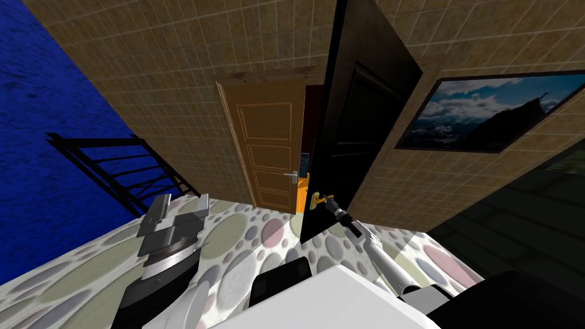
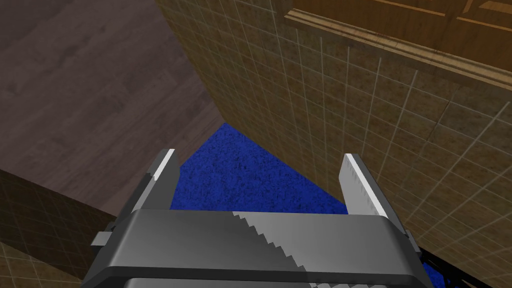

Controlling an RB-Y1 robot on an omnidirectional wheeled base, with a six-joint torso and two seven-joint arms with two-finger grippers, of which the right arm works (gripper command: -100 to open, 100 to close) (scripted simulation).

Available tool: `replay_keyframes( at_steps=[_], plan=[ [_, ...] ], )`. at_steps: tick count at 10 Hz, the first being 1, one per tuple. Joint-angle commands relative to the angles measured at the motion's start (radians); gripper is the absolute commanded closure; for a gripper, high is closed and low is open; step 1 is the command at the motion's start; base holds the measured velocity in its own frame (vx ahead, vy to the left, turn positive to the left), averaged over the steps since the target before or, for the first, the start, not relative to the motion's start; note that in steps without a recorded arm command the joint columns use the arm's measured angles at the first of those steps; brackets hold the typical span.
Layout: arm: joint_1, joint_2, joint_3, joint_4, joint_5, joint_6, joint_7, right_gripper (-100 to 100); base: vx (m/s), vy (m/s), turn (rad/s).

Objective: Pull the door open

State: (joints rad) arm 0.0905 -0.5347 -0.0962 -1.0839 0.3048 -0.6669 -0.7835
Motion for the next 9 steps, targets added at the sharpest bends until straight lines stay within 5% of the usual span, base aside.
replay_keyframes(
  at_steps=[1, 8, 9],
  plan=[
    [0.019, -0.009, 0.010, -0.002, 0.009, -0.038, -0.018, 100, -0.224, -0.089, 0.129],
    [0.058, -0.048, 0.019, 0.002, 0.029, -0.129, -0.065, 100, -0.140, -0.084, 0.083],
    [0.059, -0.049, 0.012, -0.004, 0.025, -0.115, -0.060, 100, -0.057, -0.039, 0.011]
  ],
)
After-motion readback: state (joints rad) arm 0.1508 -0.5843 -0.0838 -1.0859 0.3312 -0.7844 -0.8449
